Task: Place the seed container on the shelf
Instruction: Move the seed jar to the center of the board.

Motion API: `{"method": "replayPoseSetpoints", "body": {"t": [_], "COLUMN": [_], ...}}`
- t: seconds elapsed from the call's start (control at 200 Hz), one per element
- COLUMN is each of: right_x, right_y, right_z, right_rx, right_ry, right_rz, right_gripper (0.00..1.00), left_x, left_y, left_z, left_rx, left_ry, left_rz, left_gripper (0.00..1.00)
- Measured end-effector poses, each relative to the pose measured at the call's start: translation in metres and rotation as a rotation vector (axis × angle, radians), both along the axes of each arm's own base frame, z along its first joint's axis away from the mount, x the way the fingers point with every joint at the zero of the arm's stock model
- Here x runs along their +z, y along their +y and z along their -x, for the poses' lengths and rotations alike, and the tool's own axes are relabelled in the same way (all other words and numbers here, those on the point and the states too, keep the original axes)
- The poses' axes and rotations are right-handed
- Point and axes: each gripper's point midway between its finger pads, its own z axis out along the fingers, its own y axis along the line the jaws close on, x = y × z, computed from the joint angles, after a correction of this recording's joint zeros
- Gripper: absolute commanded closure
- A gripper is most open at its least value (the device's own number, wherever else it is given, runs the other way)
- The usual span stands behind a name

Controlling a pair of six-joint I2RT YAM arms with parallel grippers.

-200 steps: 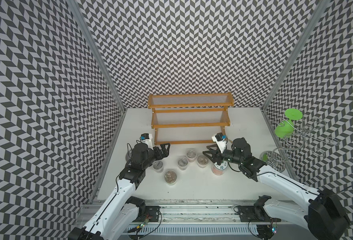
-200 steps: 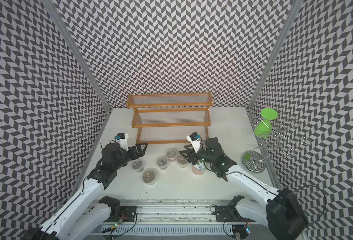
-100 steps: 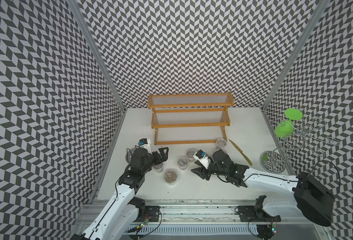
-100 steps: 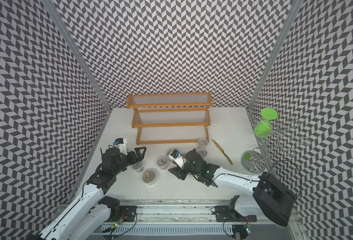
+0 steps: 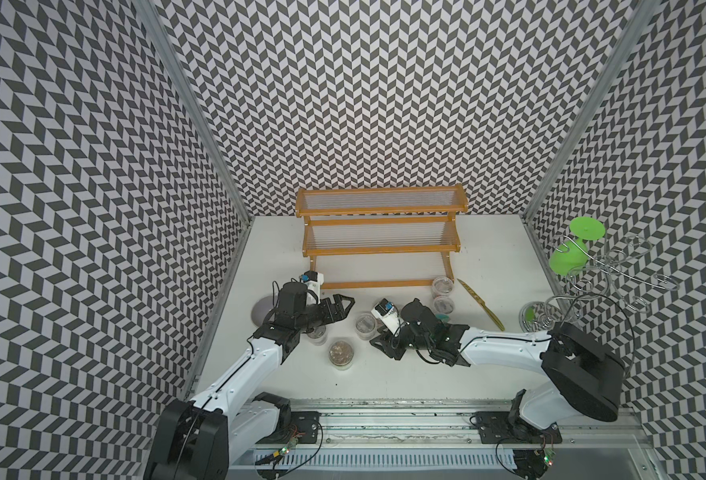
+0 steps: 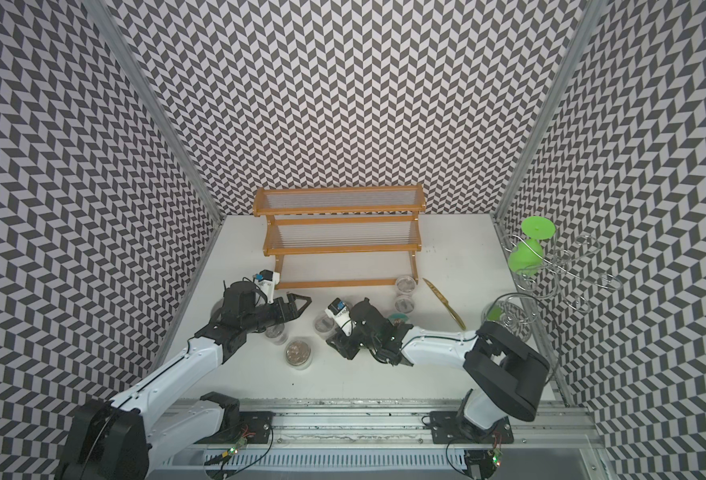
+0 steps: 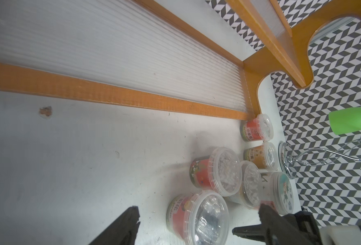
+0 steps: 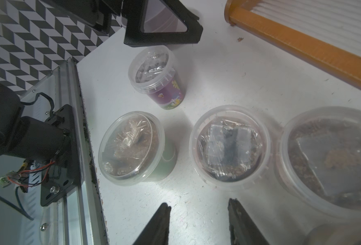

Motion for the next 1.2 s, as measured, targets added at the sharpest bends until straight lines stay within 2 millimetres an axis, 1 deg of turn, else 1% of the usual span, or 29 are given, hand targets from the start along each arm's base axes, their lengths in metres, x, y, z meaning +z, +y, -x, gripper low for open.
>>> {"method": "replayPoseSetpoints", "body": {"t": [0.16,0.315,0.466,0.571,0.671,0.871,0.986,1.056,1.197], "right_x": [-0.011,-0.023,-0.020,-0.015,-0.011,-0.007,-0.004,-0.003,-0.001], "right_y": [0.001,0.007,0.023,0.035,0.043,0.052,0.052,0.054,0.054], "right_z": [0.000,-0.007,-0.020,-0.032,-0.043,-0.064,-0.075,-0.078,-0.080], "right_rx": [-0.036,-0.061,-0.069,-0.064,-0.056,-0.049,-0.071,-0.070,-0.067], "right_ry": [0.060,0.086,0.068,0.042,0.004,-0.059,-0.083,-0.087,-0.098], "right_rz": [0.002,0.016,0.007,-0.001,-0.002,0.009,0.011,0.008,0.007], "right_gripper": [0.53,0.53,0.53,0.50,0.47,0.46,0.45,0.42,0.29], "left_x": [-0.009,-0.016,-0.013,-0.009,-0.011,-0.020,-0.024,-0.025,-0.028], "left_y": [-0.009,-0.015,-0.010,-0.007,-0.004,0.000,0.001,0.002,0.003], "left_z": [-0.004,-0.005,-0.008,-0.010,-0.012,-0.013,-0.012,-0.012,-0.010], "left_rx": [-0.042,-0.054,-0.017,0.011,0.031,0.054,0.063,0.070,0.076], "left_ry": [0.039,0.062,0.050,0.035,0.037,0.055,0.069,0.071,0.080], "left_rz": [0.008,0.012,0.006,0.003,-0.008,-0.023,-0.025,-0.026,-0.022], "left_gripper": [0.15,0.17,0.16,0.16,0.16,0.18,0.18,0.18,0.21]}}
